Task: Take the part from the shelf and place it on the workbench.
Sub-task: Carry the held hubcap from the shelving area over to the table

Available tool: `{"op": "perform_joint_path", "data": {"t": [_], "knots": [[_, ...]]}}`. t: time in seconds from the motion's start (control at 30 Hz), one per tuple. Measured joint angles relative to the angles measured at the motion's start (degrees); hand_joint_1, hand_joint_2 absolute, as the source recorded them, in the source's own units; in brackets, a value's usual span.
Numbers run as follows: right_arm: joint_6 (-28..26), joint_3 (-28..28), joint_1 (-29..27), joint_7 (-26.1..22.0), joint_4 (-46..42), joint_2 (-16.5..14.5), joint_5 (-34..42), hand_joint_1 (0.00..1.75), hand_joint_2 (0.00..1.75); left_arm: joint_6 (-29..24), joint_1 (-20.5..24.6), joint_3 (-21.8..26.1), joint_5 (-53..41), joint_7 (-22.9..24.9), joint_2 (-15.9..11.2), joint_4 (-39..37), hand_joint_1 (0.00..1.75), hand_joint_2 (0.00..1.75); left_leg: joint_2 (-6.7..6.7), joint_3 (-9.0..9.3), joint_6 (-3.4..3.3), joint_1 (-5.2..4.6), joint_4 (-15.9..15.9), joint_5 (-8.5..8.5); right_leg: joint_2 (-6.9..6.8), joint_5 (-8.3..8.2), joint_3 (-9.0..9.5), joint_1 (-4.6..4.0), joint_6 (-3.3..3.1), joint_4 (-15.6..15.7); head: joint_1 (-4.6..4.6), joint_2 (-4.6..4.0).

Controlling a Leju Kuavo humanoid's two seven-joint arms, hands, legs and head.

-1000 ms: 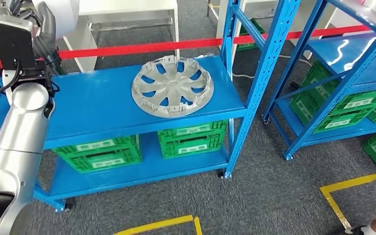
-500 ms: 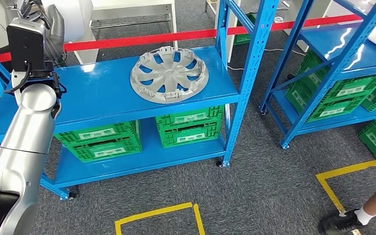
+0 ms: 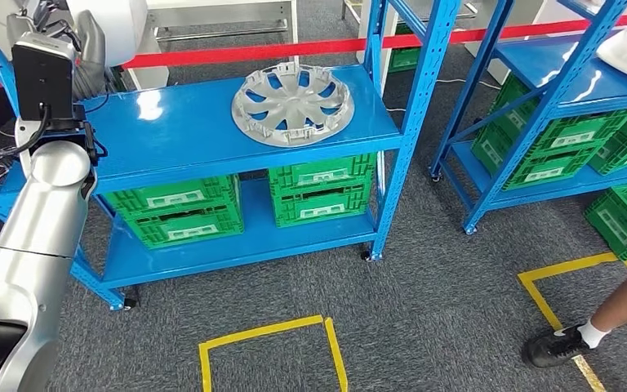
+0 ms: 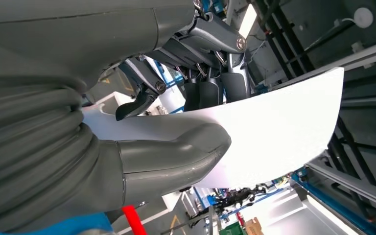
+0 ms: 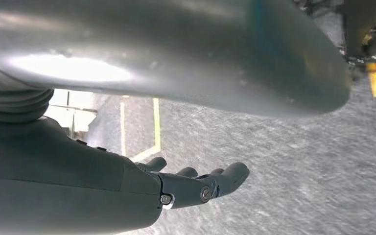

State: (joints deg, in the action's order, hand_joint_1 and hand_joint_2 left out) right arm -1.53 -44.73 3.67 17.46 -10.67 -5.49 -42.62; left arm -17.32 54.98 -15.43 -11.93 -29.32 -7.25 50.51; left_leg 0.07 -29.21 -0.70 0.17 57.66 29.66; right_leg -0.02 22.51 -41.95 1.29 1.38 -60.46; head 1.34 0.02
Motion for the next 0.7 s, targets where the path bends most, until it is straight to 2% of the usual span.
{"op": "perform_joint_path", "data": {"t": [0.07,0.1,0.13,0.17,0.2,0.23,0.27,0.3,0.33,0.37,0.43,0.47,0.5,0.53,0.57,0.6,0.63,0.67,0.7], "knots": [[0.21,-0.18,0.01,0.06,0.00,-0.02,0.02,0.00,0.00,-0.02,0.09,-0.13,-0.21,-0.01,0.22,-0.08,1.75,1.75,0.06,-1.82,-0.64,-0.05,0.04,-1.61,0.00,6.29,-2.04,-0.01,0.28,-6.71,-0.10,-0.01],[0.28,-0.25,0.04,0.10,0.00,-0.02,0.02,0.00,0.00,-0.03,0.09,-0.15,-0.33,-0.01,0.31,-0.13,1.75,1.75,0.04,-2.89,-0.75,-0.15,0.11,-2.43,0.01,8.43,-2.89,-0.08,0.37,-10.74,-0.13,-0.01],[0.31,-0.32,0.08,0.11,0.00,-0.02,0.03,0.00,0.00,-0.04,0.08,-0.16,-0.45,-0.01,0.38,-0.20,1.75,1.75,0.03,-3.97,-0.81,-0.26,0.22,-3.21,0.01,9.03,-3.18,-0.18,0.38,-13.84,-0.15,-0.01],[0.33,-0.39,0.12,0.13,0.00,-0.02,0.03,0.00,0.00,-0.03,0.06,-0.17,-0.56,0.00,0.43,-0.27,1.75,1.75,0.01,-5.07,-0.81,-0.39,0.35,-3.96,0.01,8.38,-2.71,-0.29,0.28,-15.49,-0.16,-0.01],[0.36,-0.45,0.15,0.15,0.00,-0.02,0.04,0.00,0.00,-0.03,0.06,-0.18,-0.66,0.01,0.46,-0.32,1.75,1.75,0.00,-6.19,-0.75,-0.51,0.53,-4.69,0.01,6.96,-1.23,-0.40,0.05,-15.29,-0.17,0.00],[0.38,-0.50,0.19,0.17,0.00,-0.02,0.03,0.00,0.00,-0.03,0.09,-0.18,-0.71,0.01,0.46,-0.34,1.75,1.75,-0.01,-7.19,-0.65,-0.61,0.77,-5.36,0.01,5.71,1.45,-0.53,-0.31,-12.85,-0.17,0.00],[0.39,-0.52,0.26,0.23,-0.01,-0.01,0.03,0.00,0.00,-0.02,0.14,-0.18,-0.73,0.02,0.45,-0.32,1.75,1.75,0.00,-8.03,-0.50,-0.72,1.02,-5.90,0.02,5.65,4.99,-0.74,-0.77,-8.89,-0.16,0.00],[0.39,-0.54,0.33,0.37,-0.02,0.01,0.02,0.00,0.00,-0.04,0.24,-0.18,-0.75,0.02,0.40,-0.29,1.75,1.75,0.06,-8.66,-0.29,-0.80,1.29,-6.38,0.04,6.46,8.37,-0.97,-1.22,-4.48,-0.14,0.00],[0.39,-0.55,0.40,0.49,-0.03,0.03,0.02,0.00,0.00,-0.05,0.37,-0.18,-0.80,0.01,0.36,-0.28,1.75,1.75,0.14,-9.03,-0.02,-0.83,1.43,-6.86,0.07,7.52,10.84,-1.21,-1.58,-0.99,-0.15,0.00],[0.39,-0.56,0.43,0.61,-0.04,0.04,0.02,0.00,0.00,-0.07,0.48,-0.18,-0.86,0.00,0.32,-0.32,1.75,1.75,0.23,-9.22,0.29,-0.80,1.39,-7.35,0.09,8.38,12.10,-1.42,-1.86,1.12,-0.21,0.00],[0.44,-0.60,0.35,0.70,-0.02,-0.05,0.03,0.00,0.00,-0.08,0.59,-0.22,-1.06,-0.02,0.26,-0.51,1.75,1.75,0.28,-9.40,0.98,-0.68,1.10,-8.24,0.00,7.69,11.74,-1.40,-2.38,2.08,-0.40,-0.01],[0.47,-0.62,0.32,0.71,-0.02,-0.11,0.04,0.00,0.00,-0.08,0.61,-0.24,-1.14,-0.02,0.20,-0.63,1.75,1.75,0.17,-9.73,1.36,-0.63,1.44,-7.60,-0.11,7.03,11.24,-1.27,-2.73,2.23,-0.41,-0.01],[0.48,-0.64,0.31,0.72,-0.01,-0.16,0.05,0.00,0.00,-0.07,0.63,-0.26,-1.21,-0.02,0.11,-0.74,1.75,1.75,0.07,-10.30,1.76,-0.58,2.63,-5.88,-0.22,6.26,10.62,-1.10,-3.07,2.40,-0.33,-0.01],[0.49,-0.66,0.33,0.72,0.00,-0.22,0.05,0.00,0.00,-0.07,0.65,-0.27,-1.26,-0.02,0.02,-0.83,1.75,1.75,-0.02,-11.11,2.15,-0.45,5.05,-3.09,-0.33,5.47,9.90,-0.97,-3.30,2.46,-0.25,0.00],[0.48,-0.66,0.32,0.72,0.00,-0.21,0.06,0.00,0.00,-0.07,0.68,-0.29,-1.28,-0.01,-0.05,-0.92,1.75,1.75,-0.07,-12.02,2.54,-0.31,8.43,0.05,-0.35,4.70,9.01,-0.93,-3.42,2.46,-0.15,0.00],[0.49,-0.67,0.31,0.72,0.00,-0.21,0.06,0.00,0.00,-0.08,0.67,-0.31,-1.29,-0.01,-0.09,-1.01,1.75,1.75,-0.06,-12.76,2.85,-0.15,12.30,2.45,-0.37,3.90,8.06,-0.90,-3.44,2.43,-0.12,0.00],[0.49,-0.67,0.29,0.72,0.00,-0.21,0.06,0.00,0.00,-0.08,0.65,-0.34,-1.30,0.00,-0.10,-1.11,1.75,1.75,-0.06,-13.07,3.10,0.00,15.60,3.54,-0.40,3.10,7.05,-0.86,-3.38,2.40,-0.12,0.00],[0.49,-0.67,0.29,0.72,0.00,-0.22,0.06,0.00,0.00,-0.08,0.62,-0.37,-1.30,0.01,-0.10,-1.21,1.75,1.75,-0.06,-12.68,3.26,0.10,17.45,3.16,-0.42,2.35,6.07,-0.80,-3.28,2.36,-0.11,0.00],[0.49,-0.67,0.29,0.72,0.00,-0.22,0.06,0.00,0.00,-0.08,0.60,-0.39,-1.30,0.00,-0.10,-1.28,1.75,1.75,-0.05,-11.44,3.36,0.19,17.50,1.77,-0.45,1.61,5.13,-0.73,-3.13,2.31,-0.11,0.00]]}}
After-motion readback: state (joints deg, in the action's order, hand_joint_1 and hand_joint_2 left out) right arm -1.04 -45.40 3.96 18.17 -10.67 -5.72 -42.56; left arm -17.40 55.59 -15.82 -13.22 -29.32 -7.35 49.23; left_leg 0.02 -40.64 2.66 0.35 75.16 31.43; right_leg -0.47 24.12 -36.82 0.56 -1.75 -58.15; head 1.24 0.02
